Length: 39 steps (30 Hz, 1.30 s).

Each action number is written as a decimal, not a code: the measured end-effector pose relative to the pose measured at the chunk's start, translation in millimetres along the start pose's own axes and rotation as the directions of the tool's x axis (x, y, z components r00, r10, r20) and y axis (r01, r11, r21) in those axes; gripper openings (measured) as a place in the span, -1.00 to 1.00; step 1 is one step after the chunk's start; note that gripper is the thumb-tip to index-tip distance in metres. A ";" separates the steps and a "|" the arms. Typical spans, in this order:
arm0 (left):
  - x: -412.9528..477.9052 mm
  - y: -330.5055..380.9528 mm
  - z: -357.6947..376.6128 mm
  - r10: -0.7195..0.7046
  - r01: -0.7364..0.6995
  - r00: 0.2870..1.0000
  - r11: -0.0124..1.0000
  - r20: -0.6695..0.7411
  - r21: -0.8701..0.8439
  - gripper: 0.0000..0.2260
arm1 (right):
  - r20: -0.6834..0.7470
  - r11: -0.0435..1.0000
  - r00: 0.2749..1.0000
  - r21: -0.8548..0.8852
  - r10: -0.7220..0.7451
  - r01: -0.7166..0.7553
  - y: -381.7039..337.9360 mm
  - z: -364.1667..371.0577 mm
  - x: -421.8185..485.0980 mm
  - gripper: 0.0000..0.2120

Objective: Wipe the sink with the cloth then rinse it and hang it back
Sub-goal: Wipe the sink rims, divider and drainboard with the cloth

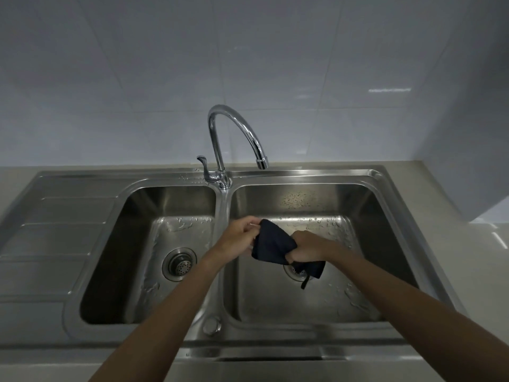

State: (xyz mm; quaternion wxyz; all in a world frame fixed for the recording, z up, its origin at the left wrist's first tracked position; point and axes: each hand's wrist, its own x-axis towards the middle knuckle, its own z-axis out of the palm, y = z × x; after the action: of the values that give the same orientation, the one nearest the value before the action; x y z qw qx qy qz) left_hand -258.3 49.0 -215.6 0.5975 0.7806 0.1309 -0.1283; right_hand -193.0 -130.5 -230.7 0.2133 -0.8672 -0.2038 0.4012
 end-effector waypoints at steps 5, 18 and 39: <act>-3.3 -1.6 7.3 0.147 -0.153 0.987 0.980 -0.060 -0.124 -0.48 | 0.273 0.909 0.962 0.405 -0.023 -0.093 4.4 -17.8 -4.1 -0.95; 32.3 -21.9 27.1 0.726 -0.522 0.619 0.096 0.299 0.848 -0.74 | 0.614 0.933 0.786 0.319 -0.070 -0.167 -18.4 -29.0 -8.8 -0.75; 33.0 9.8 50.0 0.196 -0.146 0.977 0.338 0.082 0.930 -0.85 | -0.264 0.641 0.901 -0.767 -0.346 0.021 -2.2 -13.2 6.9 -0.82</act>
State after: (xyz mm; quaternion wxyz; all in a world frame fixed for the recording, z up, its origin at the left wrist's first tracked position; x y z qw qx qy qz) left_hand -226.2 -0.1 -231.2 0.0576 0.9928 -0.0338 -0.0994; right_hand -178.9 -127.8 -226.0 -0.0860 -0.9123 -0.3929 0.0777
